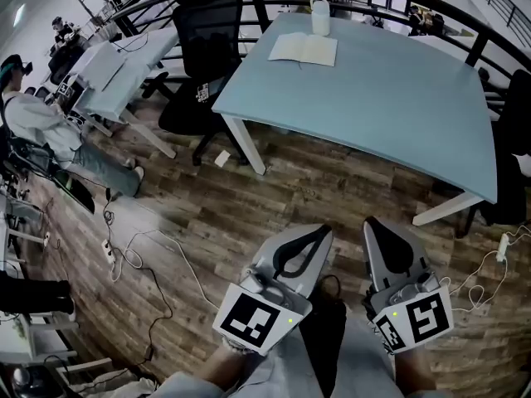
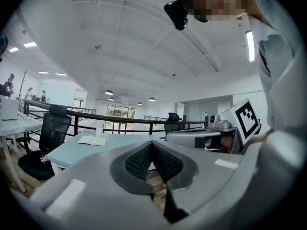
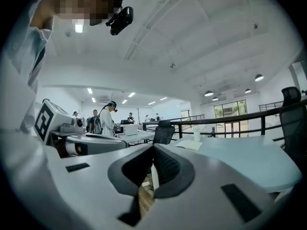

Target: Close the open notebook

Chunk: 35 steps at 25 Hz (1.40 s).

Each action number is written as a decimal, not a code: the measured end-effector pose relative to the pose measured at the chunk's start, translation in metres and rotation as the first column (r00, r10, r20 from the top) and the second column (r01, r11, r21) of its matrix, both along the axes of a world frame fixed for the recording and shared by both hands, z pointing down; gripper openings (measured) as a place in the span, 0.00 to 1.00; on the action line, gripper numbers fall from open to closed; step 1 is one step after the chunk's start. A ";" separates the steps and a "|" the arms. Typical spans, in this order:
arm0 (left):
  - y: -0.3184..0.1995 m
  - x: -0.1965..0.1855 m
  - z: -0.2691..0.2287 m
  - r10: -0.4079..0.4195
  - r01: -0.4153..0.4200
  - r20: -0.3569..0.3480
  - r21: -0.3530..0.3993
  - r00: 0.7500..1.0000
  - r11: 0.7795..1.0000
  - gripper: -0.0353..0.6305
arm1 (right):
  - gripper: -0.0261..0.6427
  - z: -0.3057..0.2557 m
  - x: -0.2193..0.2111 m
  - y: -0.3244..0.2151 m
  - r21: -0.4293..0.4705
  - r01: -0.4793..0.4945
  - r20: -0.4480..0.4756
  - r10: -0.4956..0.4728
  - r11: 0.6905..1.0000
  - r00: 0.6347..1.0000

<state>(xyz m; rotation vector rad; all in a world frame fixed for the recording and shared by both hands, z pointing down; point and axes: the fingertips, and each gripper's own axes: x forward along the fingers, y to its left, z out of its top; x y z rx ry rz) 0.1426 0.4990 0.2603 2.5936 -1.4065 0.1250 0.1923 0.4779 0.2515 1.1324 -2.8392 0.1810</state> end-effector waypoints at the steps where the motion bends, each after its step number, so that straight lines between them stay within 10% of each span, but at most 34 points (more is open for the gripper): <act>1: -0.001 -0.002 0.000 0.001 -0.001 -0.003 -0.001 1.000 1.000 0.06 | 0.04 0.000 -0.001 -0.001 -0.001 -0.002 0.001 0.002 1.000 1.000; 35: -0.013 -0.109 0.010 -0.038 0.038 -0.042 0.005 0.998 0.999 0.06 | 0.04 -0.003 -0.089 -0.016 0.031 -0.009 -0.038 0.010 0.999 0.999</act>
